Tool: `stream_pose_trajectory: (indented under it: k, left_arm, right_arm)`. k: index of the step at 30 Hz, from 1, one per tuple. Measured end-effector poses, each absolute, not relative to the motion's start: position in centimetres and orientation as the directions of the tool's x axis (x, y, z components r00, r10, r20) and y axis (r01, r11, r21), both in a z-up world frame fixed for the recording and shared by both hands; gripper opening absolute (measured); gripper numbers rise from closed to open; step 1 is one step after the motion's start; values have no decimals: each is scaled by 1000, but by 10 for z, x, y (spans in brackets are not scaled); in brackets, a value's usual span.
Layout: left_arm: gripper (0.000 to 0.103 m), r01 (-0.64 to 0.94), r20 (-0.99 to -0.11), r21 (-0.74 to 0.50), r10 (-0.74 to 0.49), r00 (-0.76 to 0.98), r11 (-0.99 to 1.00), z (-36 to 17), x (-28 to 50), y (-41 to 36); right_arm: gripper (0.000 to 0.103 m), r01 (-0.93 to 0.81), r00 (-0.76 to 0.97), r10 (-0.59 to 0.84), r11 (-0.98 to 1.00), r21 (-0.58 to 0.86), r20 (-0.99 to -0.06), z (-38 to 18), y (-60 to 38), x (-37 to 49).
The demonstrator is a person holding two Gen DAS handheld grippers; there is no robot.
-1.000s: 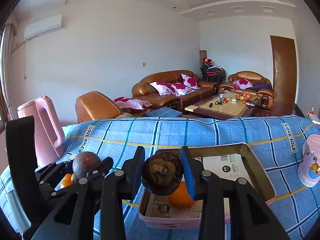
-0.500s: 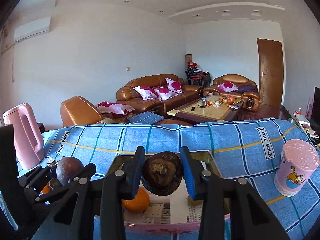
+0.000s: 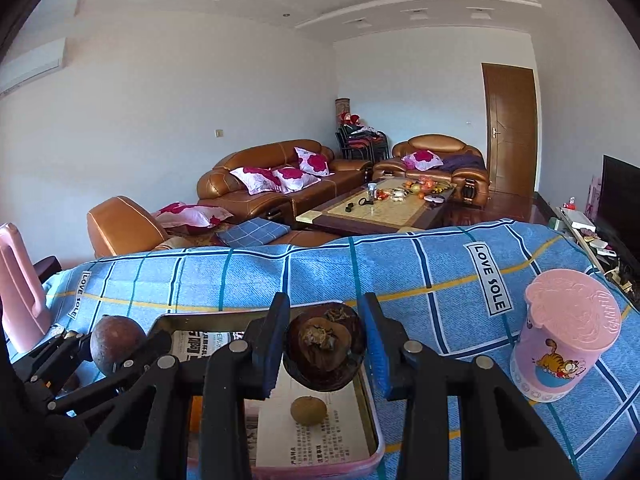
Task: Organize fruits
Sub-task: 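Carry the mangosteen and passion fruit into the pink tin tray and release both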
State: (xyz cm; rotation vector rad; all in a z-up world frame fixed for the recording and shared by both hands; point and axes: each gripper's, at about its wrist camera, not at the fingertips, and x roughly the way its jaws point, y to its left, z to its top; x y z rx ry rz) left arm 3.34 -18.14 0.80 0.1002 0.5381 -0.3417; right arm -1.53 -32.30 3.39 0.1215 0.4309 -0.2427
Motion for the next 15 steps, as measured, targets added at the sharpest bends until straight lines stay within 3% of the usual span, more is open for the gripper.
stream_pose_trajectory:
  k: [15]
  left_arm:
    - [48,316,-614,65,-212,761,946,-10,62,-205]
  right_arm:
    - [39,221,823,-148,973,68,-548,6,-323,20]
